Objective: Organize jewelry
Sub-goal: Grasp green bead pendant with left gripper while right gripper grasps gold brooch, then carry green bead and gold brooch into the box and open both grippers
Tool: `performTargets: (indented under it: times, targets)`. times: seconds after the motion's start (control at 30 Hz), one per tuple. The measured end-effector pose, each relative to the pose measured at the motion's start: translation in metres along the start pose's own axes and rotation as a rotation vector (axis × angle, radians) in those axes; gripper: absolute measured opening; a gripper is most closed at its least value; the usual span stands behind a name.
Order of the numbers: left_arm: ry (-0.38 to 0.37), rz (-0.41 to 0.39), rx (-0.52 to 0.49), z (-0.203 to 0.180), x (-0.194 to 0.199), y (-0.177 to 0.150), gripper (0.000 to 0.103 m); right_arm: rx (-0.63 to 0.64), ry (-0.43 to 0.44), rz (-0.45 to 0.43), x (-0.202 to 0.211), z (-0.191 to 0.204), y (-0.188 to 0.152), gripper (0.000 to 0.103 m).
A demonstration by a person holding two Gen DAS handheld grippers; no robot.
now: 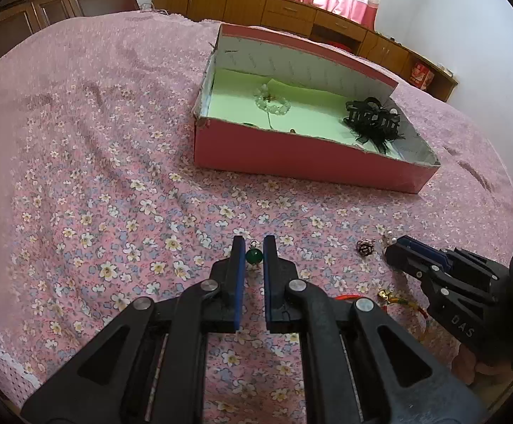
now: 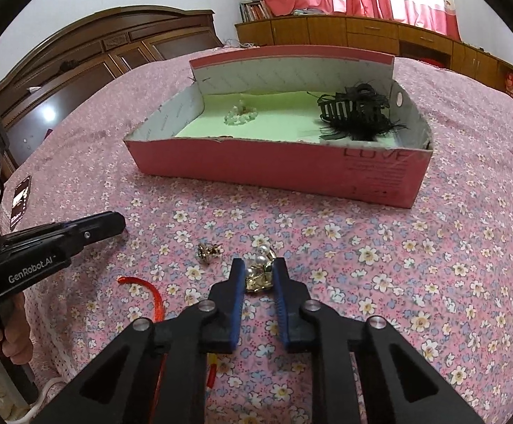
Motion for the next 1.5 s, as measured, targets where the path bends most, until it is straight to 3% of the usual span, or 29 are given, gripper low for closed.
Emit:
performTargets:
  times: [0.53,1.17,1.5]
  targets:
    - [-0.012,-0.072,-0.033,-0.02,0.018,0.009,0.001,-0.057,0.027,-0.115,0.038,-0.013,0.011,0.018]
    - [-0.045,-0.231,-0.109,-0.05,0.046,0.034,0.001,-0.098,-0.025,-0.32,0.078,-0.026,0.033,0.018]
    - [-0.044,-0.277,-0.153,-0.06,0.045,0.049,0.001,-0.105,-0.04,-0.359,0.081,-0.026,0.043,0.018]
Point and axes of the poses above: each gripper's, at about its wrist camera, not at the fingertips, and x roughly against the way its jaws point, z to its left, y to its top, the point moved 6 cm from there along -x, roughly the way its jaws point, and after that the axes turned 15 degrees about -y, right-handed, at the moved point
